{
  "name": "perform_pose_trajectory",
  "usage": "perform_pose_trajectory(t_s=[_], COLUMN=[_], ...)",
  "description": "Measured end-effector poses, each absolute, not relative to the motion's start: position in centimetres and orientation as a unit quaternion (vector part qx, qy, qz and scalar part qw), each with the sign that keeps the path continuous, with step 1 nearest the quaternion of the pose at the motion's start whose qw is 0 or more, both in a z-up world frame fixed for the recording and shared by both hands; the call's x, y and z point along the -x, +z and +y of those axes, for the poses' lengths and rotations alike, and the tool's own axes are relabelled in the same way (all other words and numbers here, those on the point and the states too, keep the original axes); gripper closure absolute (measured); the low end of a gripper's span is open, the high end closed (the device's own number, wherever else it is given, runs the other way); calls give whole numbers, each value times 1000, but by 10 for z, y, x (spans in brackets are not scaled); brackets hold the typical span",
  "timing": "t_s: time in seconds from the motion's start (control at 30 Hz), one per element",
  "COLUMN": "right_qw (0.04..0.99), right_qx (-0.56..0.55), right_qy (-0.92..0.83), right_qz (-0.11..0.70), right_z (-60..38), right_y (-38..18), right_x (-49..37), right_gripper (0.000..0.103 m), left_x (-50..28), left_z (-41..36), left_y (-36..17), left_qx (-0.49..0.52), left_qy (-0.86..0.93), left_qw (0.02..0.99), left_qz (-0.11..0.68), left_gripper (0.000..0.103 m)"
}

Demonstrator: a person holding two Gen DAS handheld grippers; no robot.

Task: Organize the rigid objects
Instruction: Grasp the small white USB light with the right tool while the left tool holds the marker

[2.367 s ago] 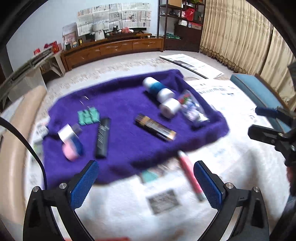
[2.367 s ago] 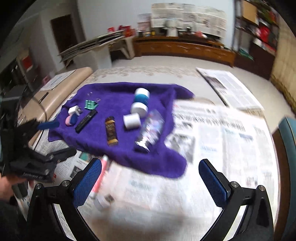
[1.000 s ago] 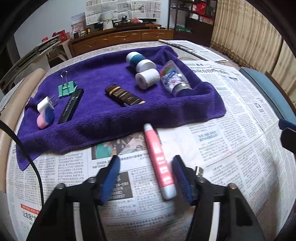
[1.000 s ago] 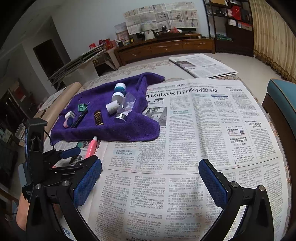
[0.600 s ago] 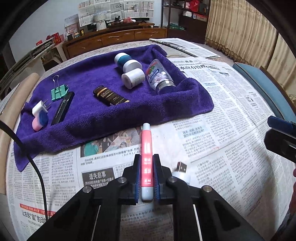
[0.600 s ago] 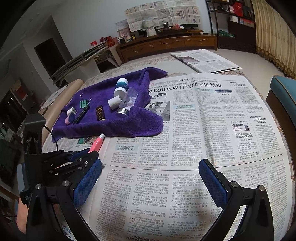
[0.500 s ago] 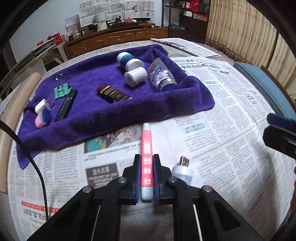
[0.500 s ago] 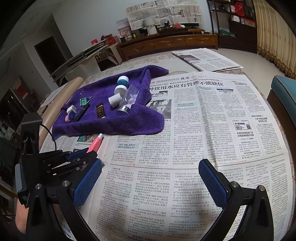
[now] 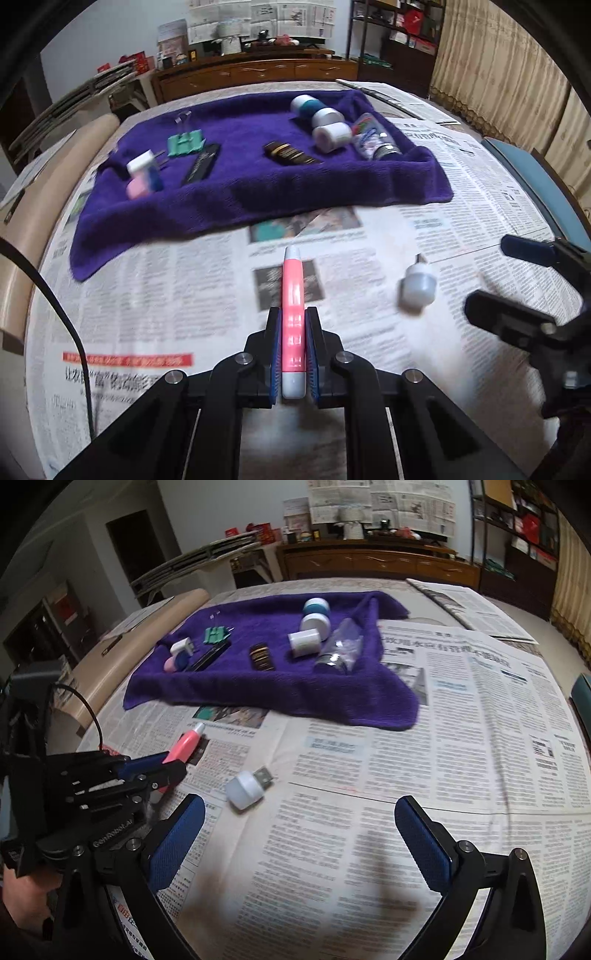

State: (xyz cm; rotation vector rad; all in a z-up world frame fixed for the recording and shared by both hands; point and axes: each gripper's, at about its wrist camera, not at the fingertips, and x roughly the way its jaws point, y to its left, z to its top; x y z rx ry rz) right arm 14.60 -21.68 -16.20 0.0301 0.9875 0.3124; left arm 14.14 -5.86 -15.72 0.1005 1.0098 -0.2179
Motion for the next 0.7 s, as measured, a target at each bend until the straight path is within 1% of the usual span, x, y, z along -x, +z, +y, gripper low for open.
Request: perform_pose_trajectory(t_s=[0.13,0.17,0.23,0.4,0.5,0.7], right_qw=[861,857,853,861,863,865], right_qx=[16,27,43,85,85,90], right_qy=[163,165,168,159,163,179], right_qz=[482,487,492,475,471,461], right_z=[-198,-193,-186,-174,-171,-166], right_y=[-175,-180,-188,-192,-192,-191], right_x=[-147,-147,-147,-143,-145,-148], right_gripper=[13,19,24,24,24,31], left_x=[-138,-137,-136,-136,-136,-136], left_z=[-42,-38,-32,-29,-28,-23], left_y=[-161,-161,-161,-162,-162,-162], left_qx=[-31,-25,-15,-11,-10,-4], left_qy=[-104,-105,-107,-113,-119,-131], left_qw=[869,869,870,870,871,868], left_qz=[484,483,482,479,477,479], left_gripper=[91,91,91,91,91,91])
